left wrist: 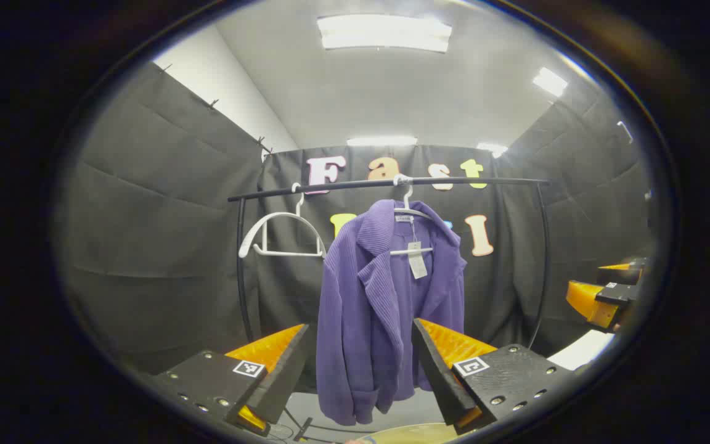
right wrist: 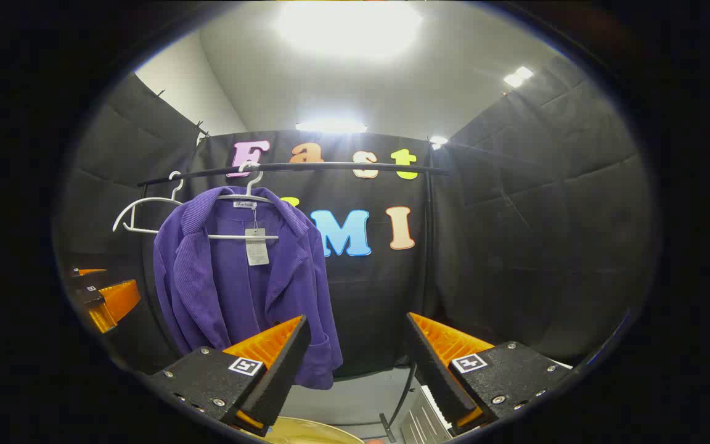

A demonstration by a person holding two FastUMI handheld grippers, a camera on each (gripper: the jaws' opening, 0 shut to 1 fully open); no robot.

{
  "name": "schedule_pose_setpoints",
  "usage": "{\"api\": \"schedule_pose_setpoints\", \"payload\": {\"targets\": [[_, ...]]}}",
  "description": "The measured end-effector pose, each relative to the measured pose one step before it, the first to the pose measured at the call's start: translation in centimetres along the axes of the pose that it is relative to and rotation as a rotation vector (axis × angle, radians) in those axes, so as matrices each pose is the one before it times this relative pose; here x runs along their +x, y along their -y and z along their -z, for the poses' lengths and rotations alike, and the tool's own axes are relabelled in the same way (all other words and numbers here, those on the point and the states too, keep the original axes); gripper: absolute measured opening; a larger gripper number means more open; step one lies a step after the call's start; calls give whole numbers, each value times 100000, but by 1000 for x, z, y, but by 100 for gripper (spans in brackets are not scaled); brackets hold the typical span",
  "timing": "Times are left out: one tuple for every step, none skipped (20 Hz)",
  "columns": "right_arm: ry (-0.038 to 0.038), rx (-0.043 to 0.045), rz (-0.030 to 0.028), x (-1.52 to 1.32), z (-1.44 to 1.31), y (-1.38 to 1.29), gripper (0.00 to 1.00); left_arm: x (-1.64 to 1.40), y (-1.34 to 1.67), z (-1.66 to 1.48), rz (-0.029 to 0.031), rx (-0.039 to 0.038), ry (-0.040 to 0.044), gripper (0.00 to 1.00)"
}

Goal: Grasp the clothes on the hanger with both hands and then place them into the laundry hamper below.

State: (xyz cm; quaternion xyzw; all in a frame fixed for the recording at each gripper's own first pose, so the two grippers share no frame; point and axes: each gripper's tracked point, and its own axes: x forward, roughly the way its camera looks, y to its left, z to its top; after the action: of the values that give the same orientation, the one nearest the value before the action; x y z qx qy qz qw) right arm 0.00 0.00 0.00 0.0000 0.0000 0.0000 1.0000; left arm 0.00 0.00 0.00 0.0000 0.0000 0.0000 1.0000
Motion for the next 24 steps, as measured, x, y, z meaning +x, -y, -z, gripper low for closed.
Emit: {"api": "schedule_pose_setpoints", "payload": {"targets": [[-92,26,294,-199,23,151,95,-27,-27,-3,-136,-483,38,100],[-316,72,84,-29,111,47,95,-82,-58,84,-163,-470,-166,100],[-278,39,100,-2,84,39,95,36,-17,99,-227,-412,-242,89],[-190,-81,154,-121,-11,73,95,215,-16,236,-174,-323,-420,89],[42,-169,50,-162,-15,37,95,106,-79,131,-318,-200,-356,89],[123,-330,62,104,8,35,92,38,-134,75,-414,-79,-115,100],[-41,-221,-166,-24,-48,-40,95,116,-130,-8,-427,16,180,100],[-98,194,-394,7,75,-111,92,-17,-144,21,-412,67,194,100],[112,362,-384,-45,-121,-116,92,109,-141,-160,-444,-23,333,100],[129,170,-155,-33,-43,-3,95,26,-89,88,-191,35,44,100],[144,52,98,-32,-80,38,95,-29,-124,-126,-277,161,184,100],[186,86,73,34,-27,37,95,-155,-92,-76,-100,240,224,100],[90,191,-48,-41,-74,-61,95,-85,-44,-141,-8,293,179,100],[-36,179,-88,139,47,-96,95,-104,-70,-74,-50,238,265,100],[-147,145,-71,178,147,-69,92,45,19,-79,127,181,141,100],[-152,125,-41,11,53,-54,95,54,53,85,80,92,-89,100],[-219,185,10,64,92,7,95,78,85,34,115,-33,-326,100],[-326,276,-36,33,71,-20,95,108,111,72,55,-82,-370,100],[-64,248,-118,219,-36,-1,95,183,95,-52,92,-18,-171,100],[255,334,-192,206,-169,-43,95,193,83,-130,24,67,94,100],[473,415,-596,224,-205,-131,95,254,49,-237,-37,73,404,100],[416,434,-970,423,-303,-231,95,212,41,-240,-245,290,226,100],[567,486,-1271,385,-349,-341,95,267,-42,-263,-666,373,114,100],[984,450,-1236,465,-495,-324,95,91,-88,-468,-714,7,873,95]]}}
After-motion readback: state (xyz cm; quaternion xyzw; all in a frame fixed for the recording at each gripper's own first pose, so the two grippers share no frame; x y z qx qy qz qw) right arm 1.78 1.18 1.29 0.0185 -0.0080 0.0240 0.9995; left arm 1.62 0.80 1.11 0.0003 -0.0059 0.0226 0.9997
